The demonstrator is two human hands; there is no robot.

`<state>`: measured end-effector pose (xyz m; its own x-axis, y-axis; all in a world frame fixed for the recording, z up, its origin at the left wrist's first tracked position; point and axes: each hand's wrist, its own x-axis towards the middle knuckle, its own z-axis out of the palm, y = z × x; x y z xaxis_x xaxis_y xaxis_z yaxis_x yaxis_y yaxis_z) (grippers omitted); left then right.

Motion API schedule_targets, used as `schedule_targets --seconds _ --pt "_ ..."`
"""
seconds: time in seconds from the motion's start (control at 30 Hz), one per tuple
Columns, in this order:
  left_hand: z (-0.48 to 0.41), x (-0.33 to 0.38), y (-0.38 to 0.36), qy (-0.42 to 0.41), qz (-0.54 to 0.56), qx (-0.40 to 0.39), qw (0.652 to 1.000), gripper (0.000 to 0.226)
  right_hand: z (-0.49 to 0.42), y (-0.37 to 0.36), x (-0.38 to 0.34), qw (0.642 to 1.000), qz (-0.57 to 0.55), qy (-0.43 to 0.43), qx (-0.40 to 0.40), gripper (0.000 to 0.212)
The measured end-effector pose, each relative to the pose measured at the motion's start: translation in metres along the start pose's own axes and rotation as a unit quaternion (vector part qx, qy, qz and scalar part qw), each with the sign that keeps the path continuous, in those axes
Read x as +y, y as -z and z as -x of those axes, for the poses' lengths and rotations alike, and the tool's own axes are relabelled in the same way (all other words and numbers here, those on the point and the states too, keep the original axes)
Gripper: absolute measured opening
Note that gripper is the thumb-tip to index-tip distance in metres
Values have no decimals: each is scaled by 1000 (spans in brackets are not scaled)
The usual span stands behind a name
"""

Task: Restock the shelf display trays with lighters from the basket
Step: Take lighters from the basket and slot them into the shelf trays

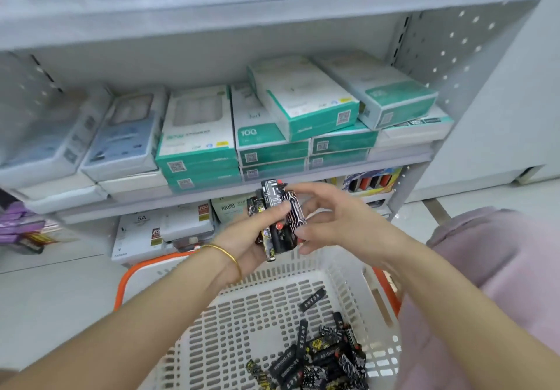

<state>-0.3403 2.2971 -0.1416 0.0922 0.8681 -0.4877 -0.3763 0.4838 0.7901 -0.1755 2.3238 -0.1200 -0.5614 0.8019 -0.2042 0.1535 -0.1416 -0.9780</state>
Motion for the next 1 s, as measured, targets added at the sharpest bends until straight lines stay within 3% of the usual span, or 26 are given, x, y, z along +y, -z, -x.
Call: schedule_targets --seconds 0.07,0.3,0.5,0.6,0.77,1.0 --pt "8 14 -2 -22 -3 4 1000 40 -1 1 -9 999 -49 7 -15 56" --pt "17 23 2 -48 4 23 999 53 -4 -5 -17 997 -62 9 -40 55" --pt "15 30 6 -56 20 10 998 42 -8 -1 -23 998 -63 0 31 26" --pt "15 34 3 -67 5 5 998 44 -6 3 -33 997 -28 12 73 25" --pt "26 41 -8 -88 -10 -3 996 57 3 11 -55 988 55 63 133 29" --pt "66 75 -24 -132 -13 18 991 30 17 2 -138 971 47 192 133 27"
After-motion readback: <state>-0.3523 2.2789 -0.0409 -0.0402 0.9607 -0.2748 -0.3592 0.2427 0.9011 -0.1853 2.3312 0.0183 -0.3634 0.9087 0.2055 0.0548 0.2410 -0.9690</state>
